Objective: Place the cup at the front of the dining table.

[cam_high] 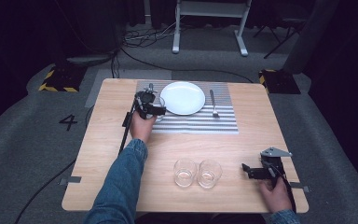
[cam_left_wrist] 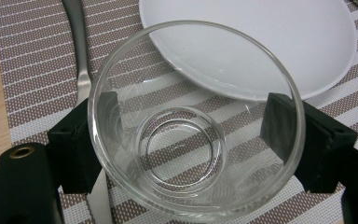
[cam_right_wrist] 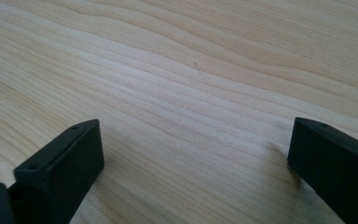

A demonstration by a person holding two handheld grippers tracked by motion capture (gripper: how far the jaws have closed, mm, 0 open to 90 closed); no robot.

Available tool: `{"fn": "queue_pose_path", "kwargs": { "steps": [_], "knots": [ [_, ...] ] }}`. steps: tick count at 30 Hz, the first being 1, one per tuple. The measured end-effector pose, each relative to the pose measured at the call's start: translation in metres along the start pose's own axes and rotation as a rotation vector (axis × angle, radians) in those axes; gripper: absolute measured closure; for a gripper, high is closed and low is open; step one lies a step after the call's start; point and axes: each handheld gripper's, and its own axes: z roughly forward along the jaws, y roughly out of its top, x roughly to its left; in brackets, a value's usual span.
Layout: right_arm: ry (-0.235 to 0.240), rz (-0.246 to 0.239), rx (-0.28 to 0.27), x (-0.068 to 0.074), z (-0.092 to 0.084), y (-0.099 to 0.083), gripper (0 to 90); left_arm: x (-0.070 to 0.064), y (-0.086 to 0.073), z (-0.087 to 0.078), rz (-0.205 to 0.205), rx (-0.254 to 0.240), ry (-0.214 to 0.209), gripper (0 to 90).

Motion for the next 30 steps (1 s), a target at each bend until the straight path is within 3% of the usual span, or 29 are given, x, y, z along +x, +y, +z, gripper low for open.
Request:
{"fn": "queue_pose_path", "kwargs": {
  "steps": [5,11,17,30],
  "knots": [
    [0.0,0.0,0.0,0.0,0.0,0.0,3.5,-0.001,0.001,-0.008,-0.025,-0.039,-0.015,16.7],
    [0.0,0.0,0.0,0.0,0.0,0.0,3.5,-0.005,0.004,-0.024,-0.004,-0.078,0.018,15.5],
    [0.0,0.0,0.0,0.0,0.0,0.0,3.5,-0.009,0.001,-0.045,0.009,-0.114,-0.016,16.7],
    [0.0,0.001,0.001,0.0,0.0,0.0,3.5,-0.017,-0.013,-0.085,0.034,-0.113,-0.043,17.3]
  ]
}}
